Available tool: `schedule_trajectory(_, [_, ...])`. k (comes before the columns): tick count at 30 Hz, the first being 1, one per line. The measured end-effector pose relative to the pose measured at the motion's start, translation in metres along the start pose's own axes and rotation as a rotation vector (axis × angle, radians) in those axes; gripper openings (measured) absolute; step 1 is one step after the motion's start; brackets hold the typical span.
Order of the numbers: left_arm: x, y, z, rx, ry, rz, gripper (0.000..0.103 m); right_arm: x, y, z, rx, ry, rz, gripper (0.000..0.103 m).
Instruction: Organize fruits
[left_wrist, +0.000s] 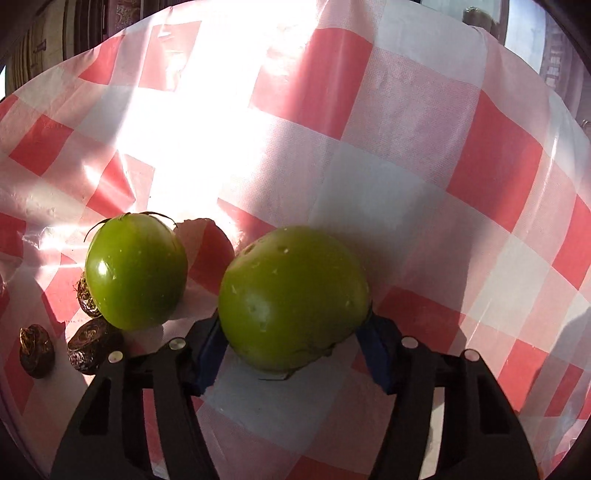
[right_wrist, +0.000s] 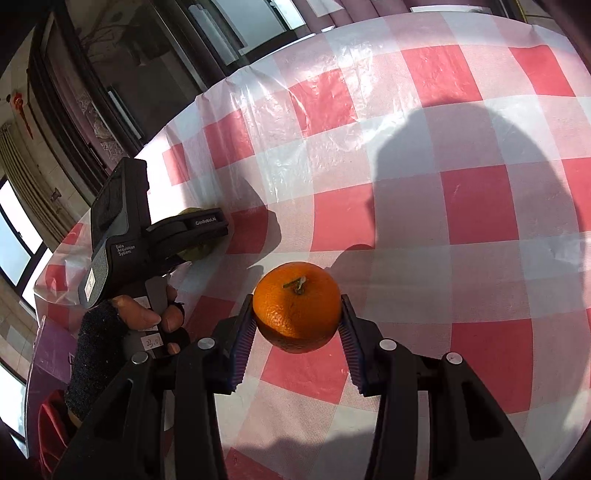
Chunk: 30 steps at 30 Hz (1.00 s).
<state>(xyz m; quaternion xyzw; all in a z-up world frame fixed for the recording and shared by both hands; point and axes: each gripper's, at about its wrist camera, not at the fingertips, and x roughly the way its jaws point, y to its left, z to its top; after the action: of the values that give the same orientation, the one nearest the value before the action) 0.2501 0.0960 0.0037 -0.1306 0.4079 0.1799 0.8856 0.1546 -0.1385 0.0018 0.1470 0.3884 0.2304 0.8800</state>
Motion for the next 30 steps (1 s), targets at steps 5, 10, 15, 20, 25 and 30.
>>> schedule_trajectory(5, [-0.011, 0.002, -0.014, 0.078, 0.012, -0.029, 0.062, 0.003, -0.003, 0.001, 0.025, 0.002, -0.015, 0.044])
schedule_trajectory(10, [-0.039, 0.018, -0.044, 0.043, 0.043, -0.118, 0.062, 0.007, -0.006, 0.001, 0.053, 0.016, -0.053, 0.044])
schedule_trajectory(15, [-0.076, 0.034, -0.086, 0.041, 0.032, -0.185, 0.057, 0.005, -0.009, -0.001, 0.072, 0.009, -0.075, 0.044])
schedule_trajectory(20, [-0.127, 0.056, -0.117, 0.075, -0.052, -0.271, 0.021, 0.001, -0.011, -0.001, 0.087, -0.01, -0.098, 0.044])
schedule_trajectory(25, [-0.146, 0.066, -0.141, 0.105, -0.003, -0.282, 0.074, -0.004, -0.005, -0.008, 0.086, -0.014, -0.116, 0.044])
schedule_trajectory(30, [-0.115, 0.078, -0.141, 0.1, 0.017, -0.225, 0.082, -0.008, 0.002, -0.015, 0.078, -0.024, -0.123, 0.044])
